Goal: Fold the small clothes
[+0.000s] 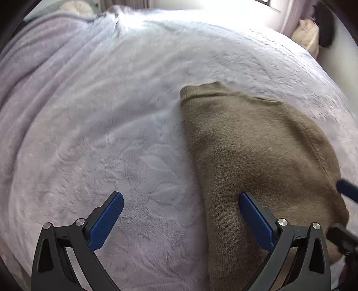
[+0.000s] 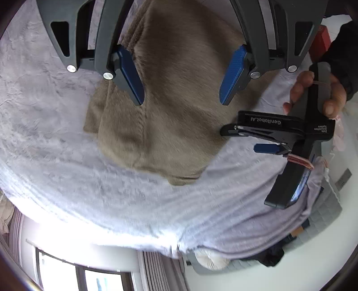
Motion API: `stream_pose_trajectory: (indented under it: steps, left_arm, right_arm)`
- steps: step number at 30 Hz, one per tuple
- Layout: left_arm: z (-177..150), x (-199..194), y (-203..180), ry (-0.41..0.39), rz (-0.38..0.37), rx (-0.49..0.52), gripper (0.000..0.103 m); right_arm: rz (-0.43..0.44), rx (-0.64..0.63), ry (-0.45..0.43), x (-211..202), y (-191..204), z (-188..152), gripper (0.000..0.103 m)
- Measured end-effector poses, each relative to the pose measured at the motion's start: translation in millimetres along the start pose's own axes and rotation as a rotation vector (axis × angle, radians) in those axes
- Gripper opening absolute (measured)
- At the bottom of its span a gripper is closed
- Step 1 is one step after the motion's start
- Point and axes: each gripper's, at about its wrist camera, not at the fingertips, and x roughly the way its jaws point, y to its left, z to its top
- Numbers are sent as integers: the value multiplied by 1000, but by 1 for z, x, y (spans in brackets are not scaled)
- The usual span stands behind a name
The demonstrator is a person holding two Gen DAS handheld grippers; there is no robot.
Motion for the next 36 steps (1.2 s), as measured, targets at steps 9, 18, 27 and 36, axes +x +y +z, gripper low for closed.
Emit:
stream_pose_trajectory:
  steps: [9,18,27,36]
  left_arm:
    - [16,-29,9,-74,-101,-44,103]
    - [60,29,-19,67,45,32,103]
    - [95,52,-37,82,155,44,103]
    - [38,5,-30,5,61,20,103]
  right_arm:
    - [13,-13,25,1,-7,1,73]
    - [0,-62,174,62,-27,48,77]
    - [-2,-48,133,67,-32,76,80]
    - [-60,-119,113,32,-12,32,80]
